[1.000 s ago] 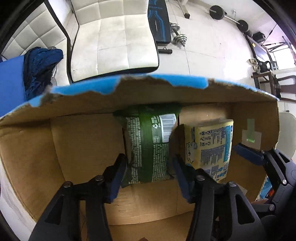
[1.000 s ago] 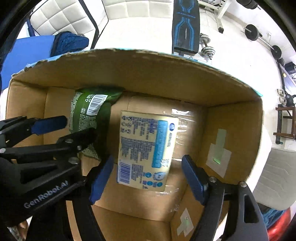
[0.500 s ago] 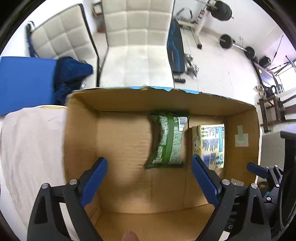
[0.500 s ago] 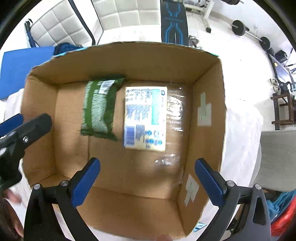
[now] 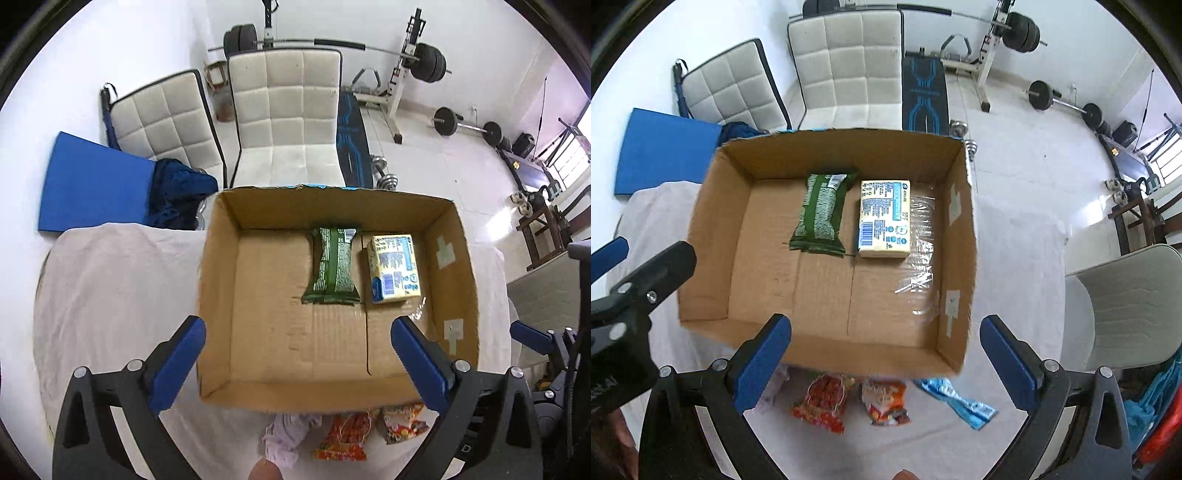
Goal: Organize soft objects
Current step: 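Grasp the lilac sock with the left tool while the right grasps the red snack bag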
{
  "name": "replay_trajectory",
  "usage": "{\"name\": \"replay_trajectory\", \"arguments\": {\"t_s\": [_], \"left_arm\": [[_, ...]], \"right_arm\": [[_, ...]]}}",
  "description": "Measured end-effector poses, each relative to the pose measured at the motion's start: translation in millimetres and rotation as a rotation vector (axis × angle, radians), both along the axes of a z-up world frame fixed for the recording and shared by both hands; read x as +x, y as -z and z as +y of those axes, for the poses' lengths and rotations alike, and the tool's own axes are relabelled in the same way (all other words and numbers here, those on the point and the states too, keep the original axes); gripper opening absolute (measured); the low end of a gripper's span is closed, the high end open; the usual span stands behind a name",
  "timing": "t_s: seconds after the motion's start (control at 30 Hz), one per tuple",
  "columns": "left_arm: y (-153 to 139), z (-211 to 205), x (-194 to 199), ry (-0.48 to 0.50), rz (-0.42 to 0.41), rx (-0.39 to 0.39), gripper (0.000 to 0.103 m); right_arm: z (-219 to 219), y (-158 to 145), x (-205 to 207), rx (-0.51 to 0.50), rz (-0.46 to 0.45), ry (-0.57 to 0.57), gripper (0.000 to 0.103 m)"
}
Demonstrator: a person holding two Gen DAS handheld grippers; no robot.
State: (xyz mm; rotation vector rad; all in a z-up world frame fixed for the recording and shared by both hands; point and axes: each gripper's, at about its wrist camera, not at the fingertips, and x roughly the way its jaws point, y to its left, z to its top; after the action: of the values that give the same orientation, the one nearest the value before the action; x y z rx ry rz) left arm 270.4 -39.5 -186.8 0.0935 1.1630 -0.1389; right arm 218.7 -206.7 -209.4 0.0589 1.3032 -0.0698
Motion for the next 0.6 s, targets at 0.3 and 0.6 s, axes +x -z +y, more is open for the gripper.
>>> {"name": "replay_trajectory", "arguments": {"t_s": [0.3, 0.6], "left_arm": [[-41, 13, -56, -0.033, -0.077, -0.044, 0.103], [-65, 14, -92, -0.021, -0.087, -0.044, 0.103]], "right_arm": [[10, -37, -46, 0.056, -0.059, -0.003, 0.103], [17, -62, -81, 0.118, -0.083, 0.009, 0.103]]}}
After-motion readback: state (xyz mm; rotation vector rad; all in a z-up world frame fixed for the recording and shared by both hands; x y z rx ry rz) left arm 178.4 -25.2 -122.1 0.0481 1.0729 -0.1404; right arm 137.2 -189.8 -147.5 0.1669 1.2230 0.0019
